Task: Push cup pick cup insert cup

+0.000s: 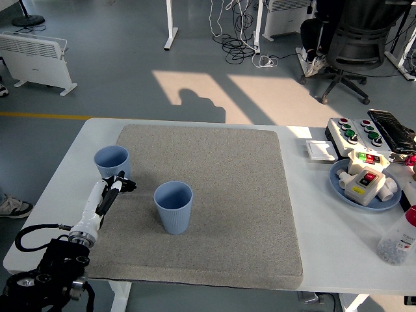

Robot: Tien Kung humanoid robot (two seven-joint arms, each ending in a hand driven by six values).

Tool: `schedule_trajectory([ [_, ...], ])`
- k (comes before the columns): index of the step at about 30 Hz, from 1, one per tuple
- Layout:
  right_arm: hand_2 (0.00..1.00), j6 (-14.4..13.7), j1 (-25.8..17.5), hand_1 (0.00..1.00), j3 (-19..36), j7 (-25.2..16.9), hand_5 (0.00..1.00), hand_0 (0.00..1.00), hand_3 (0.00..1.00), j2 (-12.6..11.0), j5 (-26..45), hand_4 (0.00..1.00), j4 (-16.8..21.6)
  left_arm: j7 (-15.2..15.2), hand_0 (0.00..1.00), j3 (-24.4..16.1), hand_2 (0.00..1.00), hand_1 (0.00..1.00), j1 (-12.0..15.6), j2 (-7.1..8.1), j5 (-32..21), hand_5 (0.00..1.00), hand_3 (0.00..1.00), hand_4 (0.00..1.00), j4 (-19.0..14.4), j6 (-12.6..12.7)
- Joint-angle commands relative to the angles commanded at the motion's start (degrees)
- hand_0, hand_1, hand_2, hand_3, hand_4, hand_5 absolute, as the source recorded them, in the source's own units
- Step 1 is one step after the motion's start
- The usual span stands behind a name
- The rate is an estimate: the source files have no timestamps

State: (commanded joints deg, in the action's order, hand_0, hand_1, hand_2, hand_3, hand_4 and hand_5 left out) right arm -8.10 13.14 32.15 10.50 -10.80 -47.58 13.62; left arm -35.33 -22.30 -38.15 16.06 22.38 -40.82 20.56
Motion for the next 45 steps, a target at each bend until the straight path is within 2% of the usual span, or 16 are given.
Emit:
schedule_trajectory([
  [5, 0.635, 0.0, 0.0, 0.667, 0.0, 0.0, 0.366, 0.73, 0.572, 0.0, 0.0, 0.128, 0.0, 0.0, 0.691, 0.2, 0.501, 0.555, -0.6, 0.18, 0.4, 0.998, 0.442, 0.534, 0.2, 0.0],
  [10, 0.635, -0.1, -0.1, 0.667, 0.0, -0.1, 0.366, 0.73, 0.572, -0.2, 0.2, 0.128, 0.0, 0.6, 0.691, -1.9, 0.501, 0.555, 0.4, 1.23, 3.2, 0.998, 0.442, 0.534, -1.7, 0.1],
  [11, 0.635, -0.1, -0.1, 0.665, 0.0, -0.1, 0.366, 0.729, 0.572, -0.2, 0.2, 0.128, 0.0, 0.9, 0.659, -3.0, 0.501, 0.556, 1.0, 1.64, 4.5, 0.998, 0.443, 0.543, -2.6, 0.4],
  [16, 0.635, -0.1, 0.0, 0.665, 0.2, 0.0, 0.366, 0.729, 0.572, -0.4, 0.0, 0.128, -0.1, 2.4, 0.659, -7.6, 0.501, 0.556, 3.9, 2.81, 9.9, 0.998, 0.443, 0.543, -6.2, 0.8],
  [17, 0.636, -0.1, 0.0, 0.665, 0.3, 0.0, 0.366, 0.729, 0.572, -0.4, 0.0, 0.128, -0.1, 2.9, 0.647, -9.0, 0.503, 0.556, 5.0, 3.16, 11.3, 0.998, 0.449, 0.603, -7.3, 0.9],
  [22, 0.636, -0.2, 0.0, 0.665, 0.2, 0.0, 0.366, 0.729, 0.572, -0.5, 0.3, 0.128, -0.1, 5.7, 0.647, -17.3, 0.503, 0.556, 10.5, 5.07, 20.1, 0.998, 0.449, 0.603, -13.4, 0.9],
  [23, 0.636, -0.2, 0.0, 0.664, 0.2, 0.0, 0.365, 0.73, 0.572, -0.5, 0.3, 0.128, -0.1, 6.2, 0.659, -19.1, 0.555, 0.592, 11.7, 5.4, 22.6, 0.821, 0.517, 0.821, -14.9, 1.0],
  [26, 0.636, -0.3, -0.1, 0.664, 0.2, 0.0, 0.365, 0.73, 0.572, -0.6, 0.6, 0.128, -0.1, 8.2, 0.659, -24.2, 0.555, 0.592, 14.9, 6.86, 29.3, 0.821, 0.517, 0.821, -19.1, 1.7],
  [28, 0.636, -0.3, -0.2, 0.664, 0.2, 0.0, 0.365, 0.73, 0.572, -0.6, 0.6, 0.128, -0.1, 10.2, 0.659, -27.2, 0.555, 0.592, 16.3, 7.86, 34.1, 0.821, 0.517, 0.821, -21.9, 1.2],
  [29, 0.636, -0.3, -0.3, 0.664, 0.3, 0.0, 0.365, 0.73, 0.572, -0.6, 0.5, 0.128, -0.1, 10.9, 0.688, -28.1, 0.65, 0.663, 16.7, 8.18, 36.3, 0.748, 0.622, 0.904, -22.7, 0.8],
  [34, 0.636, -0.3, -0.6, 0.664, 0.5, 0.2, 0.365, 0.73, 0.572, -0.6, 0.3, 0.128, -0.1, 17.5, 0.688, -33.4, 0.65, 0.663, 17.9, 11.61, 48.3, 0.748, 0.622, 0.904, -30.0, -5.1],
  [35, 0.636, -0.2, -0.7, 0.666, 0.6, 0.2, 0.365, 0.73, 0.572, -0.6, 0.2, 0.128, -0.1, 19.1, 0.805, -34.1, 0.903, 0.834, 17.5, 12.52, 50.6, 0.441, 0.876, 0.907, -31.4, -6.8],
  [39, 0.636, -0.2, -1.0, 0.666, 0.7, 0.3, 0.365, 0.73, 0.572, -0.5, 0.0, 0.128, -0.1, 24.8, 0.805, -34.9, 0.903, 0.834, 14.7, 16.0, 60.3, 0.441, 0.876, 0.907, -36.6, -15.5],
  [40, 0.636, -0.1, -1.0, 0.666, 0.7, 0.3, 0.365, 0.73, 0.572, -0.5, 0.0, 0.128, -0.1, 25.3, 0.805, -34.8, 0.903, 0.834, 14.4, 16.45, 62.5, 0.441, 0.876, 0.907, -37.2, -17.4],
  [41, 0.636, -0.1, -1.1, 0.665, 0.8, 0.3, 0.365, 0.73, 0.573, -0.5, -0.1, 0.128, -0.1, 26.0, 0.897, -34.4, 0.986, 0.911, 13.3, 17.1, 65.1, 0.384, 0.989, 0.916, -38.1, -19.4],
  [45, 0.636, -0.1, -1.4, 0.665, 0.8, 0.4, 0.365, 0.73, 0.573, -0.5, -0.1, 0.128, -0.1, 28.8, 0.897, -31.8, 0.986, 0.911, 9.2, 19.15, 73.4, 0.384, 0.989, 0.916, -39.8, -26.7],
])
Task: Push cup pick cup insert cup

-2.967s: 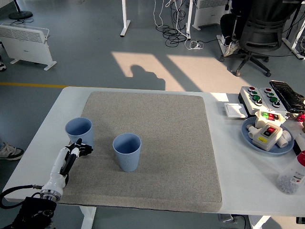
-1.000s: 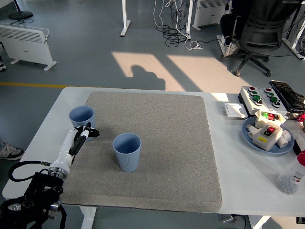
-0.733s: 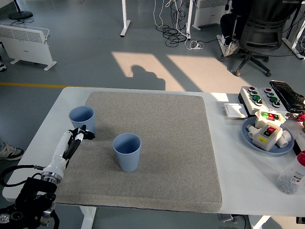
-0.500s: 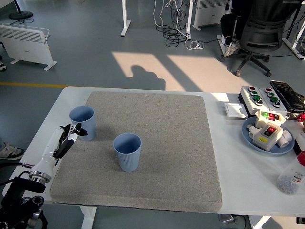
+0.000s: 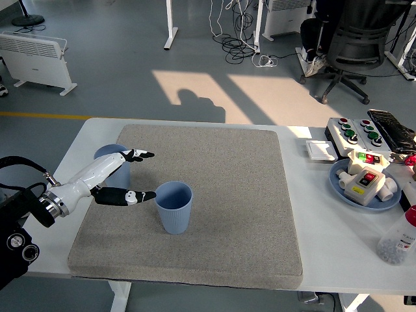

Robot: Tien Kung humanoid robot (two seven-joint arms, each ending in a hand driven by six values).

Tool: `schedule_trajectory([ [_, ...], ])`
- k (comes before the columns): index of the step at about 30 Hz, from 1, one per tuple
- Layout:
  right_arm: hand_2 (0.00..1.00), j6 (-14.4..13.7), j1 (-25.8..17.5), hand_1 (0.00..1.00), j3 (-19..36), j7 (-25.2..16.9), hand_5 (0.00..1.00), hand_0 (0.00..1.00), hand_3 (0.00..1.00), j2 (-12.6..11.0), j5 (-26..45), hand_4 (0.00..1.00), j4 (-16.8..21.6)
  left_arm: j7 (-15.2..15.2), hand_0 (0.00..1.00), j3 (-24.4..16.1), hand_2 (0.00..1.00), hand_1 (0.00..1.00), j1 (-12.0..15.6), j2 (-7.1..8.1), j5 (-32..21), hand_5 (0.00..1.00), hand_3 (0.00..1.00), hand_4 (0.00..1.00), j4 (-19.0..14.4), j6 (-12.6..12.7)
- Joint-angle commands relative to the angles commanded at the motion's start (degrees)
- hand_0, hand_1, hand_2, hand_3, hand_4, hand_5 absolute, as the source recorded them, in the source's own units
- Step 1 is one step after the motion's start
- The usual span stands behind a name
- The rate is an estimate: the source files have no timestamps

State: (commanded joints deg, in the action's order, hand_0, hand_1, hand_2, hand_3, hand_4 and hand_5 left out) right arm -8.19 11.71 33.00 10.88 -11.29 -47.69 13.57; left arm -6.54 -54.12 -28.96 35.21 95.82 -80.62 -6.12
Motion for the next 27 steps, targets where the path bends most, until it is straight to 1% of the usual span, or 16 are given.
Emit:
schedule_trajectory([
  [1, 0.636, 0.0, -0.1, 0.665, 0.0, 0.0, 0.365, 0.73, 0.573, 0.0, 0.0, 0.128, 0.0, 0.5, 0.897, 1.3, 0.986, 0.911, -1.4, 0.46, 1.2, 0.384, 0.989, 0.916, -0.2, -1.6],
  [2, 0.635, 0.0, -0.1, 0.666, 0.0, 0.0, 0.366, 0.731, 0.572, 0.0, 0.0, 0.128, 0.0, 0.7, 0.969, 1.8, 0.998, 0.974, -2.1, 0.63, 1.6, 0.299, 0.998, 0.932, -0.3, -2.5],
  [4, 0.635, 0.0, -0.2, 0.666, 0.0, 0.0, 0.366, 0.731, 0.572, 0.0, -0.1, 0.128, 0.0, 1.6, 0.969, 4.1, 0.998, 0.974, -4.4, 1.2, 2.6, 0.299, 0.998, 0.932, -0.7, -4.9],
  [6, 0.635, 0.0, -0.2, 0.666, 0.0, 0.1, 0.366, 0.731, 0.572, 0.0, -0.1, 0.128, 0.0, 2.1, 0.969, 5.8, 0.998, 0.974, -6.2, 1.45, 3.1, 0.299, 0.998, 0.932, -0.8, -6.5],
  [7, 0.635, 0.0, -0.2, 0.666, 0.0, 0.0, 0.366, 0.731, 0.572, 0.0, 0.0, 0.128, 0.0, 2.4, 0.969, 7.4, 0.998, 0.974, -7.9, 1.52, 3.7, 0.299, 0.998, 0.932, -0.5, -7.4],
  [8, 0.635, 0.0, -0.2, 0.665, 0.0, 0.0, 0.366, 0.73, 0.572, 0.0, 0.0, 0.128, 0.0, 2.5, 0.998, 8.2, 0.998, 0.985, -8.7, 1.54, 3.9, 0.29, 0.998, 0.927, -0.5, -7.7],
  [10, 0.635, 0.0, -0.2, 0.665, -0.1, 0.0, 0.366, 0.73, 0.572, 0.0, 0.0, 0.128, 0.0, 2.7, 0.998, 9.9, 0.998, 0.985, -10.5, 1.49, 4.1, 0.29, 0.998, 0.927, 0.0, -8.2],
  [11, 0.635, 0.0, -0.1, 0.665, -0.1, 0.0, 0.366, 0.73, 0.572, 0.0, 0.1, 0.128, 0.0, 2.7, 0.998, 11.3, 0.998, 0.985, -12.1, 1.34, 4.3, 0.29, 0.998, 0.927, 0.4, -8.9],
  [12, 0.635, 0.0, 0.0, 0.665, -0.1, 0.0, 0.366, 0.73, 0.572, 0.0, 0.1, 0.128, 0.0, 2.8, 0.998, 11.7, 0.998, 0.985, -12.6, 1.3, 4.4, 0.29, 0.998, 0.927, 0.5, -9.1],
  [14, 0.635, 0.0, 0.1, 0.665, -0.3, 0.0, 0.365, 0.729, 0.572, 0.0, 0.3, 0.128, 0.0, 2.7, 0.987, 13.2, 0.998, 0.973, -14.5, 0.81, 4.7, 0.282, 0.998, 0.95, 1.4, -9.7],
  [16, 0.635, 0.0, 0.2, 0.665, -0.3, 0.0, 0.365, 0.729, 0.572, 0.0, 0.3, 0.128, 0.0, 2.5, 0.987, 14.9, 0.998, 0.973, -16.4, 0.31, 4.7, 0.282, 0.998, 0.95, 2.5, -10.0],
  [17, 0.635, 0.0, 0.2, 0.665, -0.3, 0.0, 0.365, 0.729, 0.572, 0.0, 0.3, 0.128, 0.0, 2.5, 0.987, 15.1, 0.998, 0.973, -16.7, 0.24, 4.7, 0.282, 0.998, 0.95, 2.6, -10.0],
  [19, 0.635, 0.1, 0.2, 0.665, -0.3, 0.0, 0.365, 0.729, 0.572, -0.1, 0.2, 0.128, 0.1, 2.4, 0.987, 16.9, 0.998, 0.973, -18.3, -0.12, 5.2, 0.282, 0.998, 0.95, 3.5, -10.1],
  [20, 0.636, 0.1, 0.2, 0.665, -0.2, 0.1, 0.365, 0.729, 0.573, -0.1, 0.2, 0.128, 0.1, 2.3, 0.941, 18.1, 0.998, 0.932, -19.3, -0.37, 5.5, 0.156, 0.986, 0.87, 4.0, -10.2],
  [26, 0.636, 0.2, 0.2, 0.665, -0.1, 0.1, 0.365, 0.729, 0.573, -0.1, -0.1, 0.128, 0.1, 2.0, 0.941, 22.4, 0.998, 0.932, -23.0, -1.66, 6.2, 0.156, 0.986, 0.87, 6.1, -11.3],
  [27, 0.636, 0.2, 0.2, 0.665, -0.1, 0.1, 0.365, 0.729, 0.572, -0.2, -0.1, 0.128, 0.0, 1.9, 0.814, 23.2, 0.935, 0.833, -23.6, -2.04, 6.2, 0.08, 0.862, 0.803, 6.5, -11.6],
])
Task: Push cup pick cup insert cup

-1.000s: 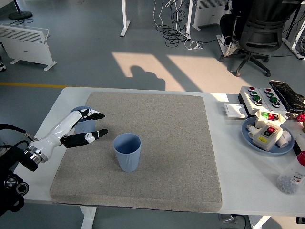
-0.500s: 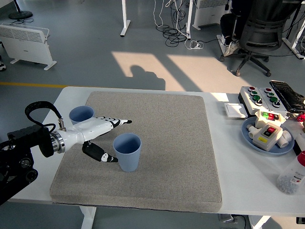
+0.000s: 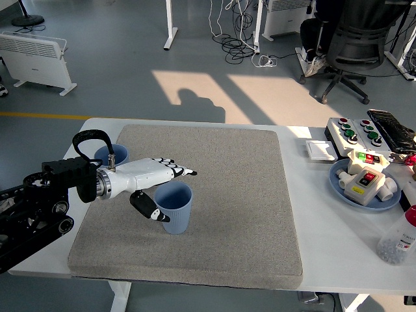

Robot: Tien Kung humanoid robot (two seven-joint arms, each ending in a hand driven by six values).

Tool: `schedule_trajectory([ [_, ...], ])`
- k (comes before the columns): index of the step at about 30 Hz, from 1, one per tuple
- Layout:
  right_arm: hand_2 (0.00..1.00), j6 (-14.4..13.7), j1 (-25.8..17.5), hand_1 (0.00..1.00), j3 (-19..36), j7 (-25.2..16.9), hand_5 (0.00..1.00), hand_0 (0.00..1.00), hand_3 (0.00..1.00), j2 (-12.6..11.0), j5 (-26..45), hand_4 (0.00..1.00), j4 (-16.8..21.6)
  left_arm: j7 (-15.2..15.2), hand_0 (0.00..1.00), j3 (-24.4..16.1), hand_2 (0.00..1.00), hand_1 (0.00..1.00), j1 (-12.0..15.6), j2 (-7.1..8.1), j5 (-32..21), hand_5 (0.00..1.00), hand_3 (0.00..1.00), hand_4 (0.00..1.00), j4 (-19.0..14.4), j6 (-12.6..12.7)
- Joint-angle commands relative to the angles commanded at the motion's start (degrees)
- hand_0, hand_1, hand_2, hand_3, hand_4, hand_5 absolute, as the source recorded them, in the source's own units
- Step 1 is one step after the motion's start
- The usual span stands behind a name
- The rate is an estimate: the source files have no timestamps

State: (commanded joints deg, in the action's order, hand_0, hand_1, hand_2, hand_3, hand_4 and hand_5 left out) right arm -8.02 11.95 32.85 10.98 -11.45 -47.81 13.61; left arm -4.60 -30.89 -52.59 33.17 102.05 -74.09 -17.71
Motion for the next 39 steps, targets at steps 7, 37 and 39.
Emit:
schedule_trajectory([
  [7, 0.636, -0.1, 0.0, 0.664, -0.2, -0.1, 0.365, 0.729, 0.572, -0.1, 0.3, 0.128, 0.0, 0.1, 0.705, 1.9, 0.887, 0.774, -1.2, -1.02, 0.1, 0.028, 0.759, 0.748, 0.9, -1.2],
  [37, 0.637, -0.2, -0.3, 0.664, -0.1, -0.1, 0.365, 0.729, 0.572, -0.1, 0.4, 0.128, 0.0, 1.1, 0.455, -0.7, 0.619, 0.546, -1.0, 3.93, -3.7, 0.002, 0.456, 0.497, -1.7, -3.3],
  [39, 0.637, -0.2, -0.3, 0.664, -0.1, -0.1, 0.365, 0.729, 0.572, -0.2, 0.5, 0.128, 0.0, 1.1, 0.455, -0.8, 0.619, 0.546, -1.2, 4.62, -4.4, 0.002, 0.456, 0.497, -1.9, -3.5],
])
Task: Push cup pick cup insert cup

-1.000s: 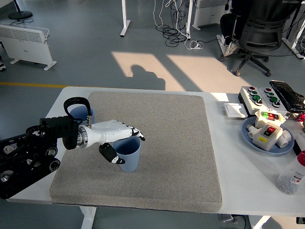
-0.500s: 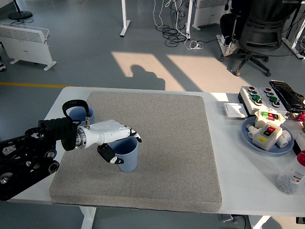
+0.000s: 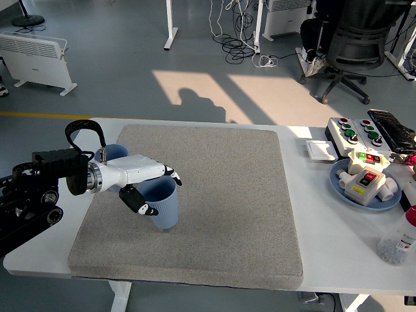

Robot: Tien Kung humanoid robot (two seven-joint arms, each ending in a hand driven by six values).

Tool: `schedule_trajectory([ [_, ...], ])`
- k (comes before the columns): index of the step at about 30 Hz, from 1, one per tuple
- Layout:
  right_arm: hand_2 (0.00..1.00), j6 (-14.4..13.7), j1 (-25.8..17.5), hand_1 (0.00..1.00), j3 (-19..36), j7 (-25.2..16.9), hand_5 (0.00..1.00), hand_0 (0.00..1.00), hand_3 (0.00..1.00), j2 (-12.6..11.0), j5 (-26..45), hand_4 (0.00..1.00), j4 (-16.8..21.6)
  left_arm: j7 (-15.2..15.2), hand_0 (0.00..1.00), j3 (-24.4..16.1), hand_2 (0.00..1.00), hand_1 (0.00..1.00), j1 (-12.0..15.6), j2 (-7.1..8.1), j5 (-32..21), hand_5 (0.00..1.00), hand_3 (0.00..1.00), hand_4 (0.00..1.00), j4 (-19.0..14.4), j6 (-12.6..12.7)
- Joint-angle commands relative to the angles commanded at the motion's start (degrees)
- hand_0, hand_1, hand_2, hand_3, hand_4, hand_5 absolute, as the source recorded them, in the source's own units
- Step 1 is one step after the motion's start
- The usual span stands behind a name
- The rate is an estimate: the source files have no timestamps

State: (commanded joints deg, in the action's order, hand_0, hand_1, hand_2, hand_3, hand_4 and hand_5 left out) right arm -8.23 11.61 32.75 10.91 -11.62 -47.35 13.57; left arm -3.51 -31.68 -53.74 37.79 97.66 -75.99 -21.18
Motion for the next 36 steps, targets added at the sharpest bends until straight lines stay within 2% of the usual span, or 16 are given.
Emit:
schedule_trajectory([
  [5, 0.636, -0.1, -0.2, 0.664, -0.1, 0.0, 0.364, 0.729, 0.571, -0.1, 0.2, 0.129, 0.0, 0.4, 0.452, -0.2, 0.612, 0.546, -1.4, 2.97, -0.2, 0.002, 0.458, 0.506, -1.4, -1.2],
  [10, 0.636, 0.0, -0.4, 0.664, 0.2, 0.2, 0.364, 0.729, 0.572, -0.1, -0.3, 0.129, 0.1, 0.8, 0.453, -1.9, 0.612, 0.545, -4.9, 6.02, -2.1, 0.002, 0.459, 0.506, -2.3, -3.4],
  [14, 0.636, 0.1, -0.4, 0.664, 0.4, 0.3, 0.364, 0.729, 0.572, -0.2, -0.7, 0.129, 0.1, 0.6, 0.453, -1.8, 0.612, 0.545, -8.0, 7.22, -2.4, 0.002, 0.459, 0.506, -0.8, -4.1],
  [16, 0.636, 0.2, -0.5, 0.664, 0.5, 0.4, 0.364, 0.729, 0.572, -0.2, -0.8, 0.129, 0.1, 0.4, 0.456, -1.0, 0.613, 0.545, -10.0, 7.58, -2.1, 0.002, 0.46, 0.507, 1.2, -4.3],
  [19, 0.636, 0.2, -0.6, 0.664, 0.5, 0.4, 0.364, 0.729, 0.572, -0.2, -0.8, 0.129, 0.2, 0.2, 0.456, -0.1, 0.613, 0.545, -11.7, 7.59, -1.8, 0.002, 0.46, 0.507, 3.7, -4.2],
  [22, 0.636, 0.2, -0.6, 0.664, 0.6, 0.5, 0.364, 0.729, 0.572, -0.2, -1.0, 0.128, 0.2, 0.0, 0.457, 1.3, 0.613, 0.548, -13.2, 6.78, -0.1, 0.002, 0.462, 0.506, 7.4, -3.3],
  [30, 0.636, 0.3, -0.4, 0.666, 0.6, 0.5, 0.364, 0.729, 0.572, -0.2, -1.1, 0.129, 0.2, -0.9, 0.463, 3.4, 0.619, 0.55, -15.0, 4.05, 0.4, 0.002, 0.462, 0.499, 16.3, -0.6],
  [36, 0.636, 0.3, -0.1, 0.666, 0.5, 0.4, 0.364, 0.729, 0.572, -0.3, -1.0, 0.129, 0.2, -1.3, 0.463, 4.4, 0.62, 0.552, -15.5, 3.3, 0.6, 0.002, 0.461, 0.5, 20.0, 0.2],
])
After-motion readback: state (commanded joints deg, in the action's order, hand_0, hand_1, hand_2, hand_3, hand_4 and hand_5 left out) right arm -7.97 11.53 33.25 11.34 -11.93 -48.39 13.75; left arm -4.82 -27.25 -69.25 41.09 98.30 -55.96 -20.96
